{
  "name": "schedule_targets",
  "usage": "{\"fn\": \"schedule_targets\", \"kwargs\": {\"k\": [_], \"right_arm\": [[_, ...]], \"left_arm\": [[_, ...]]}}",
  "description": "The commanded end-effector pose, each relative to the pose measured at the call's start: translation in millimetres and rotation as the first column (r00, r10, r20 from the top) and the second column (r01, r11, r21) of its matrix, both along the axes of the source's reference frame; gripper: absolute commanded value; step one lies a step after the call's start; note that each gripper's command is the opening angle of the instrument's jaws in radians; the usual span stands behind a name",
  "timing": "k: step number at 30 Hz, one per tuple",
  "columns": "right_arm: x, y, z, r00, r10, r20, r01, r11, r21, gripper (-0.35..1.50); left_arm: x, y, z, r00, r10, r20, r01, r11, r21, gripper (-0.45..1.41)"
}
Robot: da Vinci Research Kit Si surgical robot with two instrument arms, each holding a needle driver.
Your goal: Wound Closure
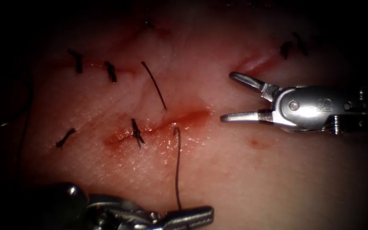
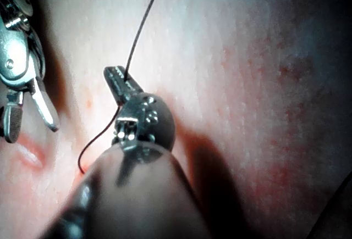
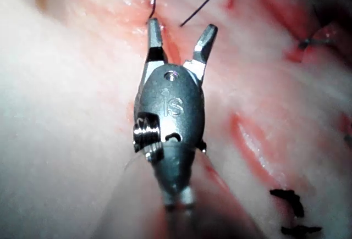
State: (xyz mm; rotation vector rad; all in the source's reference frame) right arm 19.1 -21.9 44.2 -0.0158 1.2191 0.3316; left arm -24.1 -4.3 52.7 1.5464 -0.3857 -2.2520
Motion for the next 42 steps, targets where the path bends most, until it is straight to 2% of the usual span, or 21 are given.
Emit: {"fn": "schedule_targets", "kwargs": {"k": [1, 3, 4, 8, 14, 21, 22, 23, 25, 26, 27, 28, 29, 30, 31, 33, 35, 39, 40, 42], "right_arm": [[1.9, -1.2, -0.4, 0.998, -0.058, -0.022, 0.058, 0.998, -0.028, 1.21], [2.8, -1.9, -1.3, 0.994, -0.099, -0.042, 0.097, 0.993, -0.061, 1.18], [4.8, -2.4, -3.1, 0.988, -0.146, -0.049, 0.139, 0.983, -0.123, 1.16], [7.9, -1.2, -5.9, 0.980, -0.199, 0.006, 0.194, 0.950, -0.246, 1.13], [9.1, -0.5, -6.2, 0.974, -0.222, 0.052, 0.226, 0.912, -0.341, 1.09], [10.7, -1.3, -6.5, 0.964, -0.254, 0.079, 0.262, 0.856, -0.445, 1.09], [11.0, -1.6, -6.5, 0.957, -0.279, 0.086, 0.286, 0.840, -0.461, 0.83], [11.1, -1.6, -6.5, 0.952, -0.292, 0.092, 0.301, 0.832, -0.466, 0.68], [11.2, -1.8, -6.4, 0.935, -0.336, 0.113, 0.349, 0.815, -0.463, -0.35], [11.2, -1.8, -6.4, 0.935, -0.336, 0.113, 0.349, 0.815, -0.463, -0.35], [11.0, -1.6, -6.3, 0.932, -0.332, 0.145, 0.361, 0.808, -0.465, -0.35], [11.0, -1.5, -6.2, 0.932, -0.330, 0.148, 0.360, 0.809, -0.464, -0.35], [11.0, -1.5, -6.2, 0.932, -0.330, 0.148, 0.360, 0.809, -0.464, -0.35], [11.0, -1.1, -5.9, 0.928, -0.337, 0.159, 0.372, 0.809, -0.455, -0.35], [11.2, -0.6, -5.1, 0.919, -0.353, 0.179, 0.395, 0.806, -0.441, -0.35], [11.3, 0.0, -4.2, 0.912, -0.359, 0.197, 0.410, 0.804, -0.431, -0.35], [11.6, 1.0, -2.2, 0.917, -0.342, 0.206, 0.398, 0.826, -0.400, -0.35], [11.7, 1.9, -0.3, 0.923, -0.328, 0.201, 0.382, 0.842, -0.381, -0.35], [11.7, 2.4, 1.4, 0.926, -0.320, 0.201, 0.374, 0.853, -0.364, -0.35], [11.7, 2.5, 1.8, 0.927, -0.317, 0.199, 0.370, 0.857, -0.359, -0.35]], "left_arm": [[-0.2, 0.6, 0.8, 1.000, 0.002, 0.003, -0.002, 1.000, 0.004, -0.45], [0.1, 1.2, 1.2, 1.000, 0.005, 0.008, -0.005, 1.000, 0.007, -0.45], [-0.1, 2.1, 1.7, 1.000, 0.011, 0.014, -0.011, 1.000, -0.001, -0.45], [-0.9, 3.1, 2.0, 0.999, 0.047, 0.018, -0.046, 0.999, -0.021, -0.45], [-0.5, 3.7, 1.9, 0.998, 0.060, 0.018, -0.059, 0.998, -0.012, -0.45], [-0.6, 4.5, 2.4, 0.998, 0.064, 0.023, -0.064, 0.998, -0.009, -0.45], [-0.6, 4.6, 2.5, 0.997, 0.071, 0.018, -0.071, 0.997, -0.006, -0.45], [-0.5, 4.6, 2.5, 0.997, 0.073, 0.021, -0.073, 0.997, -0.005, -0.45], [-0.4, 4.5, 2.5, 0.997, 0.077, 0.016, -0.077, 0.997, -0.004, -0.45], [-0.4, 4.5, 2.5, 0.997, 0.077, 0.016, -0.077, 0.997, -0.004, -0.45], [-0.3, 4.5, 2.5, 0.997, 0.077, 0.010, -0.077, 0.997, -0.004, -0.32], [-0.3, 4.5, 2.5, 0.997, 0.073, 0.005, -0.073, 0.997, -0.005, 0.15], [-0.3, 4.5, 2.5, 0.997, 0.073, 0.005, -0.073, 0.997, -0.005, 0.15], [-0.3, 4.7, 2.4, 0.998, 0.068, -0.001, -0.068, 0.998, -0.006, 0.54], [-0.4, 4.8, 2.3, 0.999, 0.031, 0.005, -0.031, 0.999, 0.008, 0.81], [-0.6, 4.7, 2.2, 1.000, -0.013, 0.007, 0.013, 1.000, -0.001, 0.96], [-1.1, 4.4, 1.8, 0.998, -0.056, 0.004, 0.056, 0.998, -0.015, 1.11], [-1.6, 3.8, 1.5, 0.997, -0.076, 0.006, 0.076, 0.997, -0.024, 1.13], [-2.0, 3.2, 1.5, 0.997, -0.076, 0.004, 0.076, 0.995, -0.059, 1.13], [-2.0, 3.0, 1.5, 0.997, -0.081, 0.004, 0.081, 0.994, -0.068, 1.13]]}}
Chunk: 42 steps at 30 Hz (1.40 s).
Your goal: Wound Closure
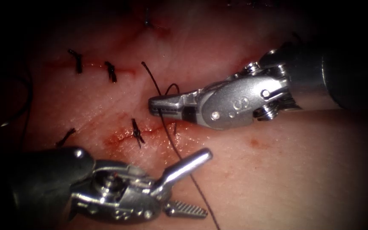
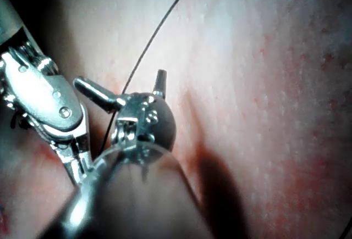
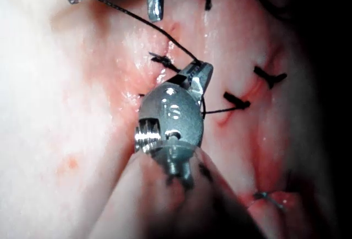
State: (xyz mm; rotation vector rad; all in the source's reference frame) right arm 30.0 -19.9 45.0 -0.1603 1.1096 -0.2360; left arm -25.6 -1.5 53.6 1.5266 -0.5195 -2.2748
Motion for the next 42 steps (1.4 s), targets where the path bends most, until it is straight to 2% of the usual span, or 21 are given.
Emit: {"fn": "schedule_targets", "kwargs": {"k": [1, 5, 16, 25, 26, 27, 32, 35, 40, 41, 42], "right_arm": [[0.7, 0.7, 1.5, 1.000, 0.009, -0.003, -0.009, 1.000, 0.007, -0.35], [-0.1, 1.3, 3.2, 1.000, 0.028, -0.007, -0.028, 0.998, 0.048, -0.35], [-0.4, 1.8, 3.0, 0.999, 0.054, -0.002, -0.053, 0.994, 0.095, -0.35], [-0.5, 1.6, 3.0, 0.998, 0.064, -0.002, -0.064, 0.992, 0.106, -0.35], [-0.5, 1.6, 3.0, 0.998, 0.065, -0.004, -0.065, 0.992, 0.105, -0.35], [-0.6, 1.5, 3.0, 0.998, 0.069, -0.002, -0.068, 0.992, 0.109, -0.35], [-0.9, 1.5, 3.0, 0.997, 0.081, 0.001, -0.080, 0.990, 0.114, -0.35], [-1.8, 1.5, 2.9, 0.995, 0.096, 0.004, -0.095, 0.988, 0.124, -0.35], [-2.9, 1.1, 2.7, 0.994, 0.108, 0.000, -0.107, 0.984, 0.144, -0.35], [-2.9, 1.1, 2.7, 0.994, 0.108, 0.000, -0.107, 0.984, 0.144, -0.35], [-3.4, 0.6, 2.5, 0.993, 0.118, -0.013, -0.115, 0.980, 0.163, -0.35]], "left_arm": [[-0.5, 0.1, 0.7, 1.000, -0.003, 0.000, 0.003, 1.000, -0.014, 1.11], [-0.2, -0.1, 0.6, 1.000, -0.002, 0.007, 0.002, 0.999, -0.034, 1.08], [-3.0, -1.5, 2.4, 1.000, -0.020, -0.009, 0.020, 0.997, -0.070, 0.99], [-3.3, -1.6, 2.2, 1.000, -0.011, 0.003, 0.011, 0.998, -0.069, 0.78], [-3.4, -1.6, 2.1, 1.000, -0.009, 0.006, 0.010, 0.998, -0.068, 0.27], [-3.4, -1.7, 1.9, 1.000, 0.007, 0.025, -0.006, 0.998, -0.066, -0.45], [-2.6, -1.8, 1.9, 0.997, 0.044, 0.064, -0.040, 0.997, -0.064, -0.45], [-0.5, -1.6, 1.3, 0.995, 0.048, 0.089, -0.042, 0.997, -0.064, -0.45], [4.8, -1.0, -0.1, 0.999, 0.003, 0.032, -0.001, 0.998, -0.060, -0.45], [4.8, -1.0, -0.1, 0.999, 0.003, 0.032, -0.001, 0.998, -0.060, -0.45], [6.7, -0.8, -0.5, 1.000, -0.010, 0.009, 0.011, 0.998, -0.068, -0.45]]}}
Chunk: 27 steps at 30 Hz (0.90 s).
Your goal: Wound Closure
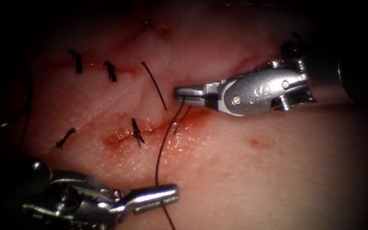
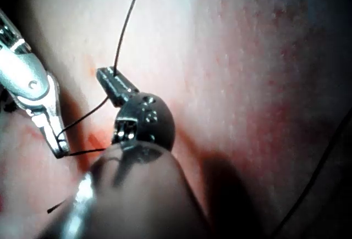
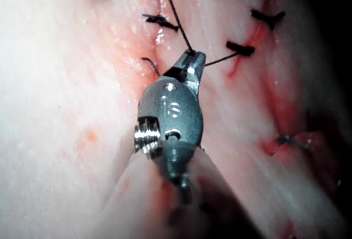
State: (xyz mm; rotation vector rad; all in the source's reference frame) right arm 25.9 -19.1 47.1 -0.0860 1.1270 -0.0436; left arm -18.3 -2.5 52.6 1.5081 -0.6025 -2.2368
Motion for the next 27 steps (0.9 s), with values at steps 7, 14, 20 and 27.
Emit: {"fn": "schedule_targets", "kwargs": {"k": [7, 14, 20, 27], "right_arm": [[-0.3, -2.2, -1.6, 0.997, 0.057, -0.060, -0.052, 0.994, 0.094, 0.37], [-2.0, -0.6, -4.3, 0.969, 0.203, -0.142, -0.174, 0.966, 0.192, 1.48], [-4.2, 3.2, -5.9, 0.957, 0.252, -0.145, -0.215, 0.949, 0.229, 1.16], [1.1, 8.2, -2.5, 0.969, 0.110, -0.223, -0.059, 0.973, 0.221, -0.35]], "left_arm": [[8.2, 2.5, 1.1, 0.992, -0.061, -0.112, 0.058, 0.998, -0.026, -0.45], [13.2, 2.4, 2.7, 0.982, -0.099, -0.161, 0.095, 0.995, -0.032, -0.45], [14.0, 1.3, 1.3, 0.977, -0.087, -0.195, 0.069, 0.993, -0.097, -0.45], [12.4, 0.9, 0.1, 0.979, -0.040, -0.200, 0.001, 0.981, -0.193, -0.45]]}}
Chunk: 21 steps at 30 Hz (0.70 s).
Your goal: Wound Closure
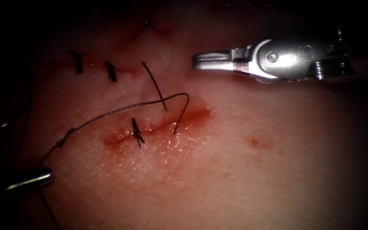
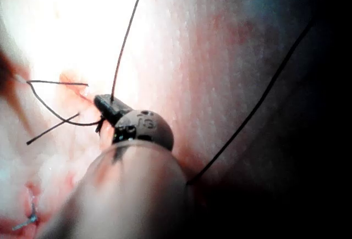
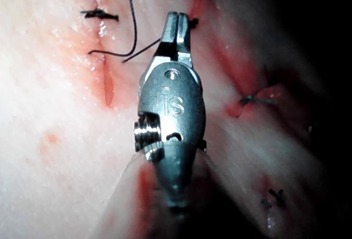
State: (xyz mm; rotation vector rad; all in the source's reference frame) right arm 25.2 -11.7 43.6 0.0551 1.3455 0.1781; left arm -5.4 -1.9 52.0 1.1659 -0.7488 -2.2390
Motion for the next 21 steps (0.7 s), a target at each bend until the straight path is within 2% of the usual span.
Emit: {"fn": "schedule_targets", "kwargs": {"k": [1, 3, 5, 7, 11, 14, 16, 18, 20, 21], "right_arm": [[2.7, 0.9, 1.6, 1.000, -0.009, -0.021, 0.008, 1.000, -0.016, -0.35], [4.8, 0.9, 3.2, 0.999, -0.038, -0.035, 0.037, 0.999, -0.035, -0.35], [6.7, 0.6, 4.7, 0.996, -0.074, -0.048, 0.072, 0.996, -0.059, -0.35], [8.4, -0.4, 6.4, 0.991, -0.106, -0.075, 0.101, 0.992, -0.074, -0.35], [9.7, -2.8, 8.4, 0.979, -0.148, -0.137, 0.146, 0.989, -0.022, -0.35], [9.6, -3.9, 8.2, 0.971, -0.140, -0.195, 0.142, 0.990, -0.006, -0.35], [9.5, -4.8, 7.7, 0.965, -0.130, -0.226, 0.132, 0.991, -0.007, -0.35], [9.8, -5.9, 7.8, 0.959, -0.144, -0.244, 0.148, 0.989, 0.000, -0.35], [9.8, -6.1, 7.9, 0.957, -0.140, -0.255, 0.147, 0.989, 0.007, -0.35], [9.7, -6.1, 8.0, 0.951, -0.127, -0.282, 0.139, 0.990, 0.023, -0.35]], "left_arm": [[-0.6, 0.2, 0.6, 1.000, 0.006, 0.005, -0.006, 1.000, -0.003, -0.45], [-0.6, 0.4, 0.4, 1.000, 0.024, 0.020, -0.024, 1.000, -0.009, -0.45], [-0.5, 0.9, 0.0, 0.993, 0.057, 0.103, -0.056, 0.998, -0.010, -0.45], [-0.3, 1.7, -0.8, 0.988, 0.053, 0.143, -0.048, 0.998, -0.042, -0.45], [-0.2, 3.6, -2.4, 0.982, 0.024, 0.186, -0.009, 0.997, -0.079, -0.45], [-0.3, 5.3, -2.4, 0.978, 0.008, 0.208, 0.007, 0.997, -0.073, -0.45], [-1.0, 6.6, -1.3, 0.976, 0.003, 0.219, 0.012, 0.997, -0.071, -0.45], [-2.6, 7.4, 1.2, 0.975, 0.001, 0.223, 0.017, 0.997, -0.081, -0.45], [-3.1, 7.6, 2.3, 0.975, 0.005, 0.222, 0.014, 0.996, -0.083, -0.45], [-3.6, 7.9, 3.9, 0.979, 0.018, 0.205, -0.001, 0.997, -0.082, -0.45]]}}
